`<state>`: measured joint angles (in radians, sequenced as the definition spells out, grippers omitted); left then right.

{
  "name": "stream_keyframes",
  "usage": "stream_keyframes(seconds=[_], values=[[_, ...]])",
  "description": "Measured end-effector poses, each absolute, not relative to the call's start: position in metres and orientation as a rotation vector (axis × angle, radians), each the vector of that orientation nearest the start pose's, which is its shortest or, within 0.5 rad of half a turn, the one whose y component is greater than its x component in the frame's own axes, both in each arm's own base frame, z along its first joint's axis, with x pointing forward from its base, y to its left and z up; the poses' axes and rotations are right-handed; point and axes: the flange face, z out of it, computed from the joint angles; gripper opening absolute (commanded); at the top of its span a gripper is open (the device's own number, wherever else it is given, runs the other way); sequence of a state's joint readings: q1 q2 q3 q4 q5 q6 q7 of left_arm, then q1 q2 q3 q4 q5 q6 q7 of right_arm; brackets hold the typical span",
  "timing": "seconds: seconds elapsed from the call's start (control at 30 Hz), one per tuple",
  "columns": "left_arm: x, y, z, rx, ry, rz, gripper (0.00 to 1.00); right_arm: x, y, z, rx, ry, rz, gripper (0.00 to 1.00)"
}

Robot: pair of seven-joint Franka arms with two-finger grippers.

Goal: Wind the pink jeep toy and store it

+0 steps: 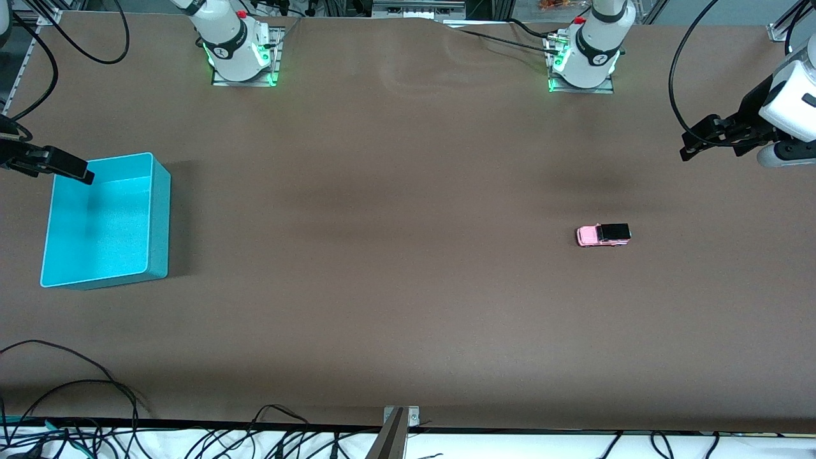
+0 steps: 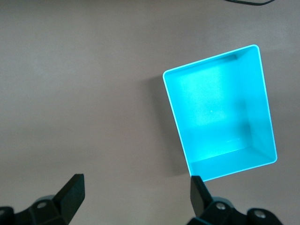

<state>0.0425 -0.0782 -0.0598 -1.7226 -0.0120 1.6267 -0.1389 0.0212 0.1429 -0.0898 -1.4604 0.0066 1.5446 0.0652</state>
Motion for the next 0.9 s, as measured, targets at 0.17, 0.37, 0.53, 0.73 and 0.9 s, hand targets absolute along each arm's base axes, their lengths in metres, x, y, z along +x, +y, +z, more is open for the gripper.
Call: stream_keyframes(seconds=[0.17,0.37,0.53,0.73,0.9], values=[[0.5339,-0.0115,0.5973,-3.141,-0.193,0.037,1.00,0.5933,-0.0371,0.5927,-3.139,0.212,0.090,1.00],[0.5355,-0.0095,0.5946,-3.141,-0.199,0.044,1.00,0.5932,-0.0373,0.5929,-3.139,0.212,0.090,1.00],[0.5357,-0.0077,0.5947,-3.141,-0.204,0.044,1.00,0.5931,-0.0376,0.5930,-3.139,0.213,0.090,1.00],[0.5357,-0.0076,0.5949,-3.141,-0.204,0.043,1.00,0.5931,-0.0387,0.5930,-3.139,0.215,0.090,1.00],[0.5360,-0.0084,0.5944,-3.141,-0.202,0.044,1.00,0.5928,-0.0423,0.5931,-3.139,0.224,0.090,1.00]])
